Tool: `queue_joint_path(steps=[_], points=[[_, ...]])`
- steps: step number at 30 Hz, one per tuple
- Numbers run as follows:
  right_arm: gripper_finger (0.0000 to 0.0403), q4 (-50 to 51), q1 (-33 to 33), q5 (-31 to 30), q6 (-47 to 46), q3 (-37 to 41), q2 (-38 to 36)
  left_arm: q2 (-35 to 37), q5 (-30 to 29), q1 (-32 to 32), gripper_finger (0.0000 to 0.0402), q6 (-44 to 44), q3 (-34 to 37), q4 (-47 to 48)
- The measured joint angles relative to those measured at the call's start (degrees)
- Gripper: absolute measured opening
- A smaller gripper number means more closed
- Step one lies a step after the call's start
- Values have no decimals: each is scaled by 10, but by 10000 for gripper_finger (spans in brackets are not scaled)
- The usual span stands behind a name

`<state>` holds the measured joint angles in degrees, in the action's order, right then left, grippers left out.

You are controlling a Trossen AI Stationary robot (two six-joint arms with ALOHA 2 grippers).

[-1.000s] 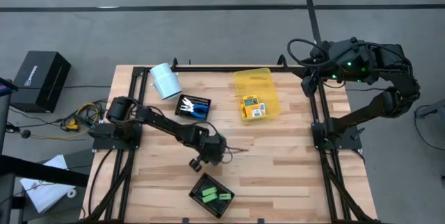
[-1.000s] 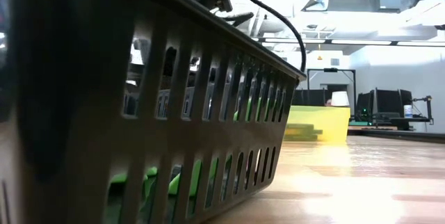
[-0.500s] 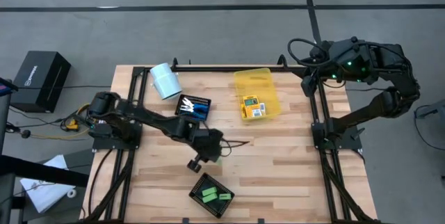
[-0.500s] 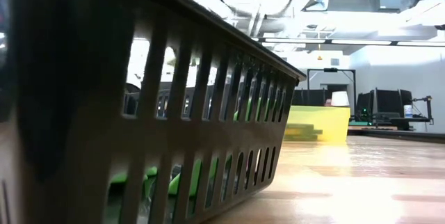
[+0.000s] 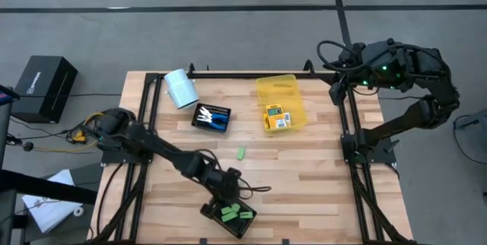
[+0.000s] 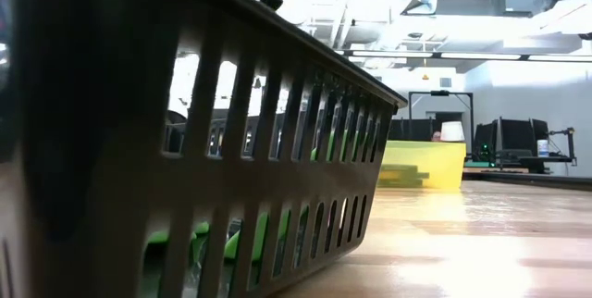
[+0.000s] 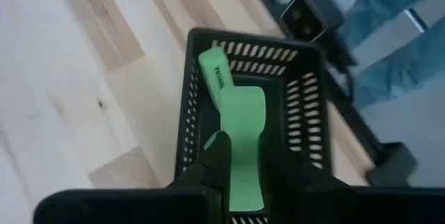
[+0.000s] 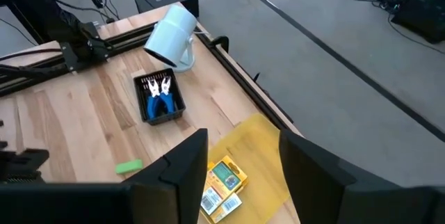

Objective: Pick & Place School Supplies
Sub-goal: Put the green eraser into the bottom black bin

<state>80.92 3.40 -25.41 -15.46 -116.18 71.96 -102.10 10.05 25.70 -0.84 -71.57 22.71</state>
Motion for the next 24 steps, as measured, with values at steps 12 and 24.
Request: queue_joint_path(steps=[12, 24], points=[[167, -2, 0, 14, 5, 0, 0, -114, 32, 6, 54, 43, 0, -83], [166, -4, 0, 14, 37, 0, 0, -56, 35, -20, 227, 78, -1, -98]])
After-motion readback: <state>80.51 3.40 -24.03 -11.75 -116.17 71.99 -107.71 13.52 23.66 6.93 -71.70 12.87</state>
